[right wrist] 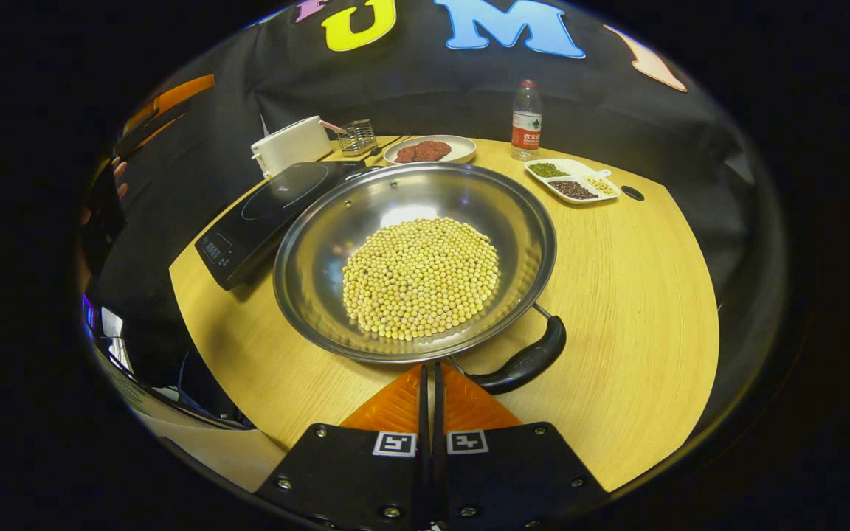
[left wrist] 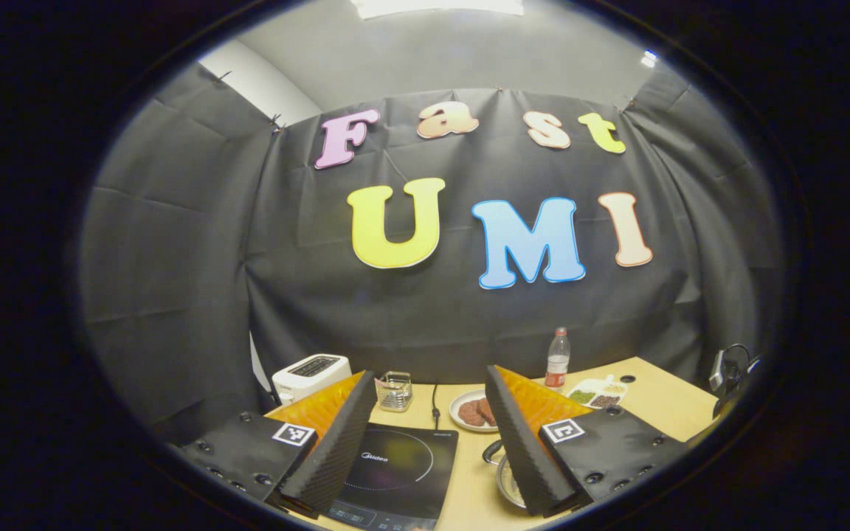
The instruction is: First push the handle of the pot to place it horizontally, then grasp the pot with both hands and set it on the induction cooktop.
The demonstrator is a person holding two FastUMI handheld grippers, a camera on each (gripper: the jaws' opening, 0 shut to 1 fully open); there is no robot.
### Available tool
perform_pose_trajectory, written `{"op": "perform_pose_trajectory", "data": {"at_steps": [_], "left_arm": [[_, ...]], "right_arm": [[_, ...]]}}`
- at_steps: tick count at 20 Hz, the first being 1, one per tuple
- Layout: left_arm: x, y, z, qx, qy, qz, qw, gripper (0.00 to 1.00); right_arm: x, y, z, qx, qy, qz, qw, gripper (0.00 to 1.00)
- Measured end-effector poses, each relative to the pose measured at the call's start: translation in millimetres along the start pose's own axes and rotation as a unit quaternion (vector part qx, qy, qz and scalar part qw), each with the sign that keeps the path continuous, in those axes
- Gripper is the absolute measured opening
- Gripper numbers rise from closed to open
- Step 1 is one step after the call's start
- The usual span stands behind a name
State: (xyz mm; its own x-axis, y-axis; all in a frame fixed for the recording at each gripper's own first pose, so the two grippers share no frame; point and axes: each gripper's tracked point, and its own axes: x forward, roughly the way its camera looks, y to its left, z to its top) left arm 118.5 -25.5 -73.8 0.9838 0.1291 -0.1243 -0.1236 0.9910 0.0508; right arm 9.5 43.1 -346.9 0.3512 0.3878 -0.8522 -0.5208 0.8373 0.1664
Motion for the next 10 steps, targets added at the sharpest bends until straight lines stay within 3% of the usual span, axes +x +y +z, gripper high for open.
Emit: {"op": "perform_pose_trajectory", "data": {"at_steps": [10], "left_arm": [[2, -19, -9, 0.0, 0.006, 0.01, 1.0, 0.94]], "right_arm": [[3, -41, 8, 0.026, -0.004, -0.02, 0.999, 0.01]]}}
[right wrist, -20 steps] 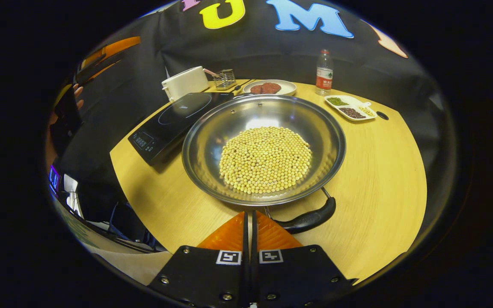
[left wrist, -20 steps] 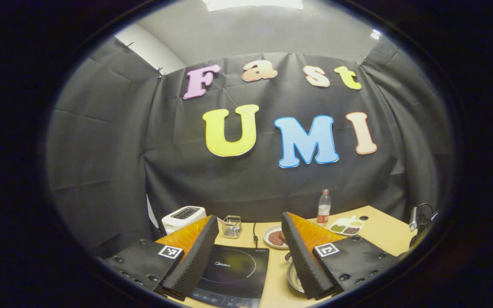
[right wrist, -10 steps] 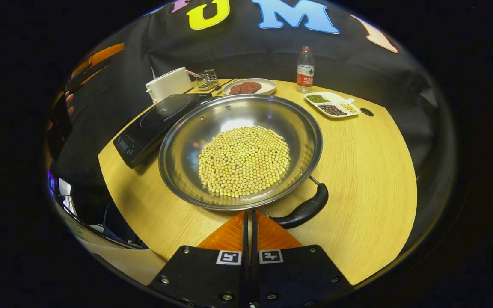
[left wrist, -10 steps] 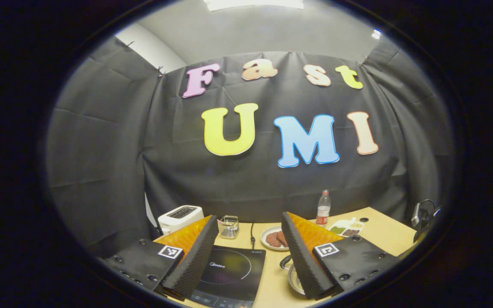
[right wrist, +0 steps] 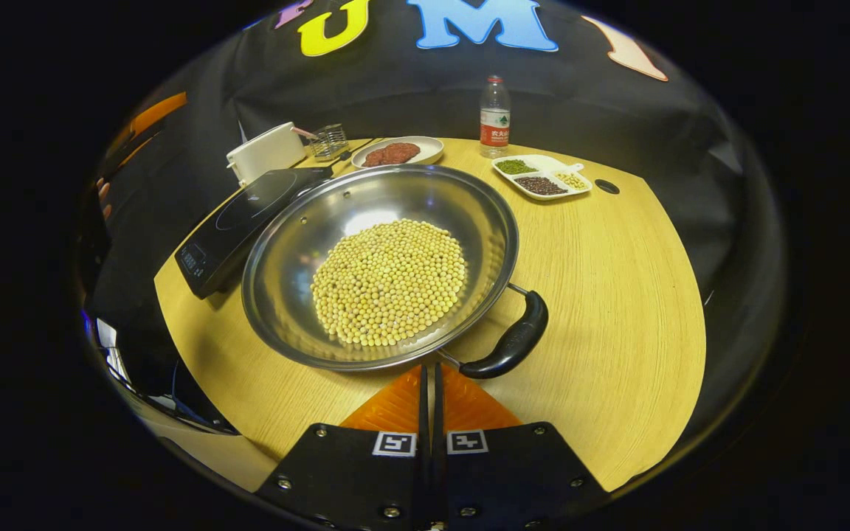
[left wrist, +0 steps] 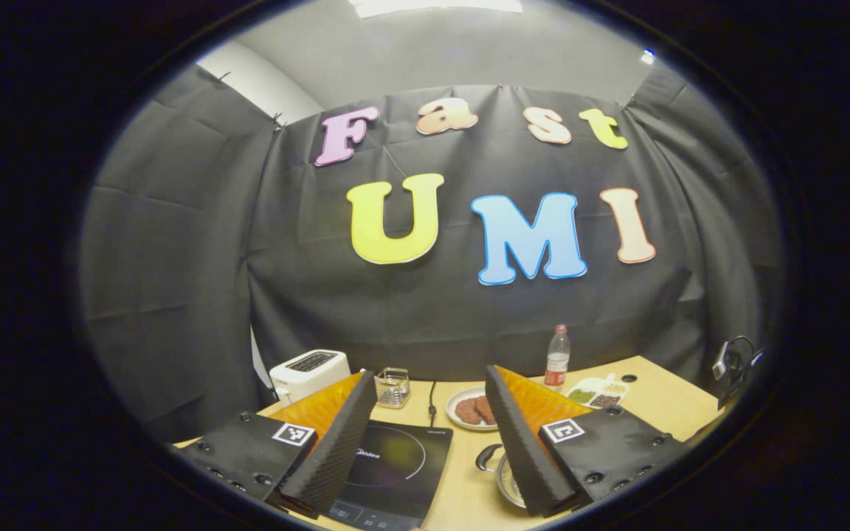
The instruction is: First push the handle of the pot to place it horizontally, then grasp the pot with both hands and set it on the induction cooktop.
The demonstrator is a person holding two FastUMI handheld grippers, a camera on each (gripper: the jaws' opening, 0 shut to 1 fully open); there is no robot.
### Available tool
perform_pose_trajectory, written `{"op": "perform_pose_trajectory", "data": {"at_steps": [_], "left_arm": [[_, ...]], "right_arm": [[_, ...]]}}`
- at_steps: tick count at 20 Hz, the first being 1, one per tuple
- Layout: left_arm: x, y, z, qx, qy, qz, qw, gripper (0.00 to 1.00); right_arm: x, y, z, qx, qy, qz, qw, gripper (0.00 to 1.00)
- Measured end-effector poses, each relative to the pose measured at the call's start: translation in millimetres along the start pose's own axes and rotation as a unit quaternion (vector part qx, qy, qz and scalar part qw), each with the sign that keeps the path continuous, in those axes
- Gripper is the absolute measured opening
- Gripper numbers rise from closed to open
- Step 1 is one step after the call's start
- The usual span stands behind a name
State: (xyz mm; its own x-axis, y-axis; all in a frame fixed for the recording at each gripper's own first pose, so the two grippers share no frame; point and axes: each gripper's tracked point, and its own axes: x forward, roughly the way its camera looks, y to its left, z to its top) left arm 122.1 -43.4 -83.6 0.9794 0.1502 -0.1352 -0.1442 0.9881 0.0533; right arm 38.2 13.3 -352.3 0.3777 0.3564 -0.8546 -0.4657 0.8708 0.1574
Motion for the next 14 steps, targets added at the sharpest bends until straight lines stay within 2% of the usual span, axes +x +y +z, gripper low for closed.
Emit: {"op": "perform_pose_trajectory", "data": {"at_steps": [8, 10, 12, 13, 14], "left_arm": [[1, -10, -4, 0.007, 0.004, 0.012, 1.0, 0.93], [0, -12, -7, 0.01, 0.007, 0.015, 1.0, 0.96], [-1, -13, -11, 0.011, 0.013, 0.016, 1.0, 0.94], [-1, -14, -14, 0.012, 0.015, 0.017, 1.0, 0.96], [-1, -15, -14, 0.013, 0.016, 0.017, 1.0, 0.93]], "right_arm": [[11, -35, 19, 0.021, -0.015, -0.027, 0.999, 0.01], [13, -48, 23, 0.027, -0.02, -0.044, 0.998, 0.01], [16, -59, 28, 0.038, -0.026, -0.059, 0.997, 0.01], [16, -62, 30, 0.044, -0.03, -0.064, 0.997, 0.01], [17, -67, 32, 0.047, -0.035, -0.072, 0.996, 0.01]]}}
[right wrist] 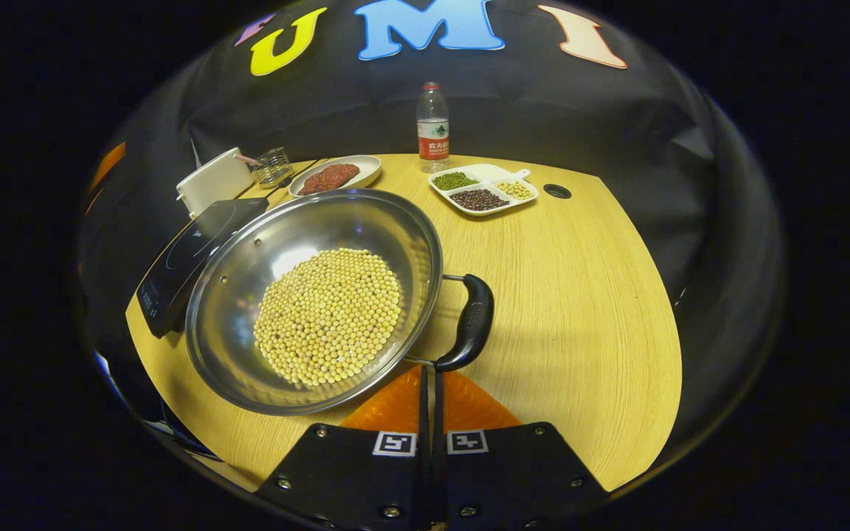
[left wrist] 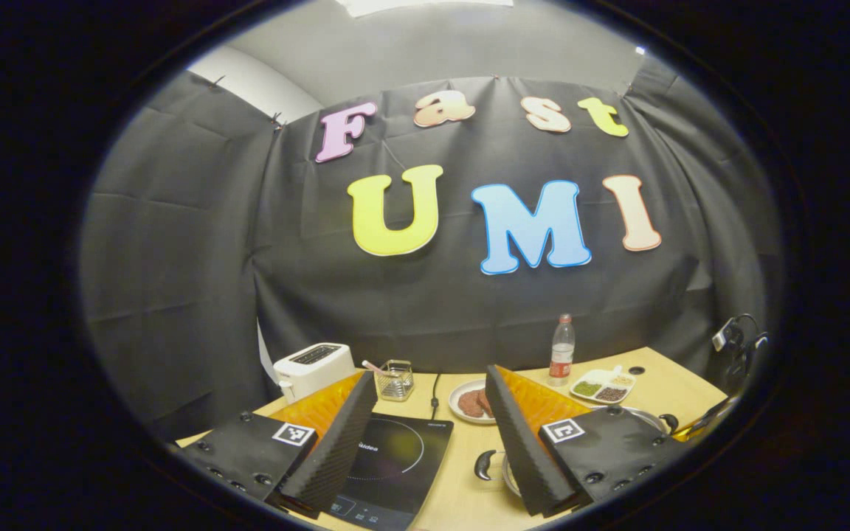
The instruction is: First push the handle of the pot to place it horizontally, then grasp the pot with both hands and set it on the induction cooktop.
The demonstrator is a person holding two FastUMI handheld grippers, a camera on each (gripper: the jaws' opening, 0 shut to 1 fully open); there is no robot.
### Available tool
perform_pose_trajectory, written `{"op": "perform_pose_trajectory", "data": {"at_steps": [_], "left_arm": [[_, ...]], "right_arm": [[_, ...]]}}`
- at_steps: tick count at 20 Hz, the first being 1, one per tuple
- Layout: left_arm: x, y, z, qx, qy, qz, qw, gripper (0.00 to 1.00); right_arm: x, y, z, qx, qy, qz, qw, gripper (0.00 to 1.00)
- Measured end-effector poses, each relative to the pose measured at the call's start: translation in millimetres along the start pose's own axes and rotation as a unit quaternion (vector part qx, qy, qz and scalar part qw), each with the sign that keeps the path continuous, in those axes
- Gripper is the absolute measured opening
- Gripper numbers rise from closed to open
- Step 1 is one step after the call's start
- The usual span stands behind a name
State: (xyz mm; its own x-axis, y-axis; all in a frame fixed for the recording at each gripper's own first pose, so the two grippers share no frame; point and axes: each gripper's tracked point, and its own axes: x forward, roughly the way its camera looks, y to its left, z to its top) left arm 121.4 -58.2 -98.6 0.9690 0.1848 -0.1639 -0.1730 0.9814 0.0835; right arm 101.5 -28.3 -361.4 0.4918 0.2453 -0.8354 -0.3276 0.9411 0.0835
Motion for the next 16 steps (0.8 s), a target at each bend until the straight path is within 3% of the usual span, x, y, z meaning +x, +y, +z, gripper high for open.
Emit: {"op": "perform_pose_trajectory", "data": {"at_steps": [5, 8, 10, 13, 16], "left_arm": [[7, -8, -9, 0.005, 0.008, -0.01, 1.0, 0.93], [13, -11, -15, 0.012, 0.012, -0.02, 1.0, 0.96], [17, -13, -21, 0.014, 0.018, -0.028, 0.999, 0.96], [23, -18, -29, 0.015, 0.025, -0.041, 0.999, 0.93], [30, -24, -38, 0.017, 0.037, -0.058, 0.997, 0.94]], "right_arm": [[-3, -7, 5, 0.003, -0.012, -0.018, 1.0, 0.01], [-22, -9, 20, 0.003, -0.051, -0.03, 0.998, 0.03], [-38, -10, 37, 0.01, -0.089, -0.038, 0.995, 0.27], [-52, -16, 68, 0.02, -0.141, -0.054, 0.988, 1.0], [-65, -16, 92, 0.033, -0.18, -0.063, 0.981, 1.0]]}}
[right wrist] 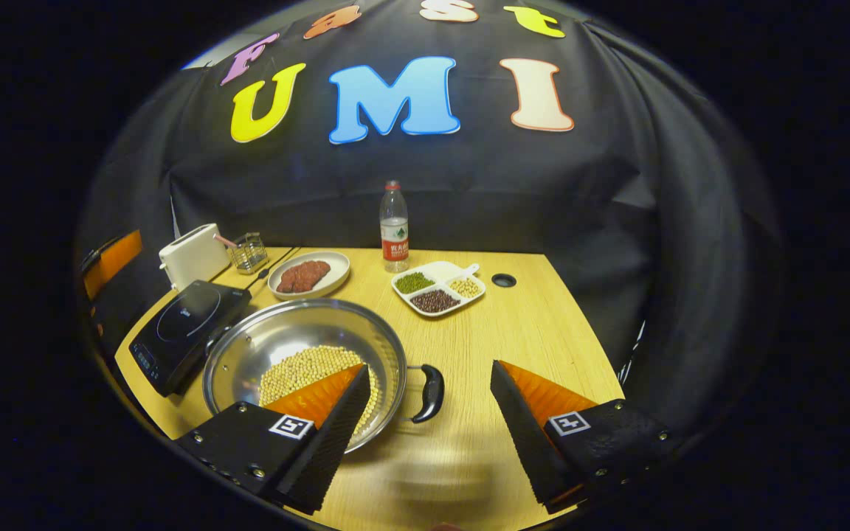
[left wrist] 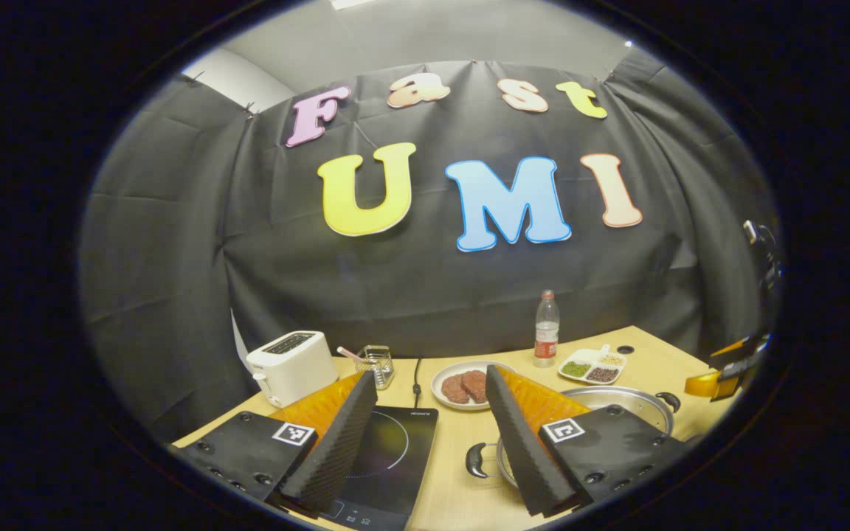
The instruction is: First push the handle of the pot to place it horizontally, then grasp the pot with both hands and set it on the induction cooktop.
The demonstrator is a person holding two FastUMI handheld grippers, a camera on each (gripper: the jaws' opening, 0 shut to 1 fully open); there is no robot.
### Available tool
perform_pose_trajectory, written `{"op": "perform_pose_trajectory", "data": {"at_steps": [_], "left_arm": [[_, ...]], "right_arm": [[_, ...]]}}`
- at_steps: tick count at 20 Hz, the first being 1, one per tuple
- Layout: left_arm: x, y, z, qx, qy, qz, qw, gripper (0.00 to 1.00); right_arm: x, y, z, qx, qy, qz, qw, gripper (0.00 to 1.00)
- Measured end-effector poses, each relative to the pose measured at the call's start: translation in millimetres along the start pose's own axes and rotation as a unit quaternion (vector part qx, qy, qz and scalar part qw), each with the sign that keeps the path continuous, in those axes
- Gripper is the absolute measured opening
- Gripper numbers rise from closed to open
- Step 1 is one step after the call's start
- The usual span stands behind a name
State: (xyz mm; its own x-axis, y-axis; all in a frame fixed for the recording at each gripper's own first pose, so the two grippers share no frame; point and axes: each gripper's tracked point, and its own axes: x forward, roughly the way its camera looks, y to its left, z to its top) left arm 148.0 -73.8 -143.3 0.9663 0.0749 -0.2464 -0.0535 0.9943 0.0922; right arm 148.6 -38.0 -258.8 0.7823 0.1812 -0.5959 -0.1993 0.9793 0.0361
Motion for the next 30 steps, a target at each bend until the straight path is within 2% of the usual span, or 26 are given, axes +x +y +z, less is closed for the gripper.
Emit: {"op": "perform_pose_trajectory", "data": {"at_steps": [3, 7, 8, 12, 14, 15, 16, 17, 18, 22, 23, 24, 26, 27, 28, 29, 30], "left_arm": [[10, -7, -15, 0.0, 0.021, -0.016, 1.0, 0.99], [23, -22, -38, -0.004, 0.055, -0.041, 0.998, 0.94], [27, -26, -43, -0.004, 0.062, -0.045, 0.997, 1.0], [41, -43, -68, 0.001, 0.091, -0.066, 0.994, 1.0], [48, -51, -81, -0.007, 0.106, -0.078, 0.991, 0.94], [51, -54, -87, -0.012, 0.112, -0.082, 0.99, 0.98], [53, -56, -93, -0.015, 0.12, -0.084, 0.989, 1.0], [56, -56, -100, -0.018, 0.129, -0.086, 0.988, 0.94], [59, -57, -107, -0.019, 0.138, -0.087, 0.986, 1.0], [66, -59, -136, -0.014, 0.172, -0.095, 0.981, 0.98], [67, -60, -143, -0.013, 0.179, -0.097, 0.979, 0.94], [70, -61, -149, -0.014, 0.187, -0.098, 0.977, 0.98], [74, -62, -162, -0.018, 0.206, -0.1, 0.973, 0.94], [76, -62, -169, -0.02, 0.215, -0.1, 0.971, 0.98], [78, -62, -175, -0.021, 0.224, -0.1, 0.969, 0.98], [79, -62, -180, -0.02, 0.23, -0.101, 0.968, 0.94], [81, -62, -183, -0.019, 0.234, -0.102, 0.967, 0.99]], "right_arm": [[3, 1, 7, 0.003, -0.01, -0.004, 1.0, 1.0], [10, 6, 4, 0.01, -0.001, -0.001, 1.0, 1.0], [12, 7, 3, 0.009, 0.0, 0.001, 1.0, 1.0], [21, 10, -3, 0.002, 0.012, 0.007, 1.0, 1.0], [26, 10, -7, -0.002, 0.018, 0.008, 1.0, 1.0], [28, 10, -8, -0.003, 0.022, 0.008, 1.0, 1.0], [31, 10, -12, -0.004, 0.026, 0.008, 1.0, 1.0], [34, 10, -15, -0.003, 0.031, 0.009, 0.999, 1.0], [35, 11, -18, -0.001, 0.036, 0.01, 0.999, 1.0], [46, 11, -31, 0.002, 0.056, 0.01, 0.998, 1.0], [48, 11, -33, 0.002, 0.062, 0.009, 0.998, 1.0], [51, 11, -37, 0.003, 0.067, 0.01, 0.998, 1.0], [56, 13, -42, 0.004, 0.077, 0.01, 0.997, 1.0], [59, 13, -45, 0.005, 0.083, 0.01, 0.997, 1.0], [62, 14, -47, 0.005, 0.087, 0.01, 0.996, 1.0], [64, 14, -49, 0.006, 0.091, 0.01, 0.996, 1.0], [66, 15, -51, 0.007, 0.094, 0.01, 0.995, 1.0]]}}
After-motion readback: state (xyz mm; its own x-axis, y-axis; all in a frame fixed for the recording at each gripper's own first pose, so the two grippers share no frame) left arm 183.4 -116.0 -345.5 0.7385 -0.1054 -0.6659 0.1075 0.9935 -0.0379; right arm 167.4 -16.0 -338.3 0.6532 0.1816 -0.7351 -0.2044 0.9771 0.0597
